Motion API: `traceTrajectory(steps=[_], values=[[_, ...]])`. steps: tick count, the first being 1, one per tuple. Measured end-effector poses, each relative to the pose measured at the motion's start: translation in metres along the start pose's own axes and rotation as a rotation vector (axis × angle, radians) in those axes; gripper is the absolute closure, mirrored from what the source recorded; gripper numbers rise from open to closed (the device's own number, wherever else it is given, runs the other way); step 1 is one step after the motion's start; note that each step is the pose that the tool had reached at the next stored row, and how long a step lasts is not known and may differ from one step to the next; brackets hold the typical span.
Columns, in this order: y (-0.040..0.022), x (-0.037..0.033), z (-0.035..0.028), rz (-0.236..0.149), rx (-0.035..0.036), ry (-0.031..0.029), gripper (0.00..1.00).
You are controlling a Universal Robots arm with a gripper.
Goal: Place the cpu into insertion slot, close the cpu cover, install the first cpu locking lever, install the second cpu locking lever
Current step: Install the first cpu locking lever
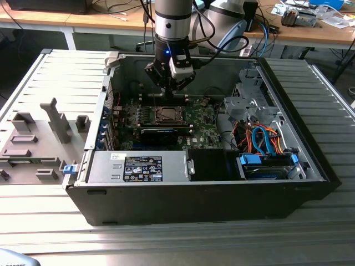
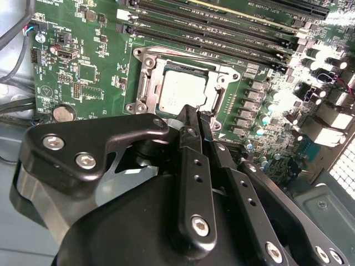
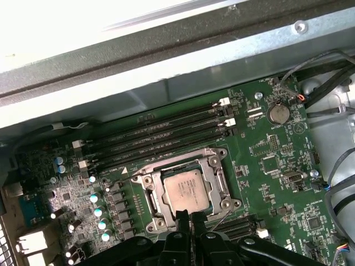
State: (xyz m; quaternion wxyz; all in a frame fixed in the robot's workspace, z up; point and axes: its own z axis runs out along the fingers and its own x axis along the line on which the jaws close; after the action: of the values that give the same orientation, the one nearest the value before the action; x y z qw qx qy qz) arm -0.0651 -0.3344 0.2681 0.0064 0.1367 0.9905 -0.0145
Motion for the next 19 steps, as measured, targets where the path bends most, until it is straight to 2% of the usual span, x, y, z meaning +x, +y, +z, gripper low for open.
traceTrajectory(steps=[19], values=[[0.0, 0.0, 0.0001, -0.012, 0.0001, -0.0004, 0.84]])
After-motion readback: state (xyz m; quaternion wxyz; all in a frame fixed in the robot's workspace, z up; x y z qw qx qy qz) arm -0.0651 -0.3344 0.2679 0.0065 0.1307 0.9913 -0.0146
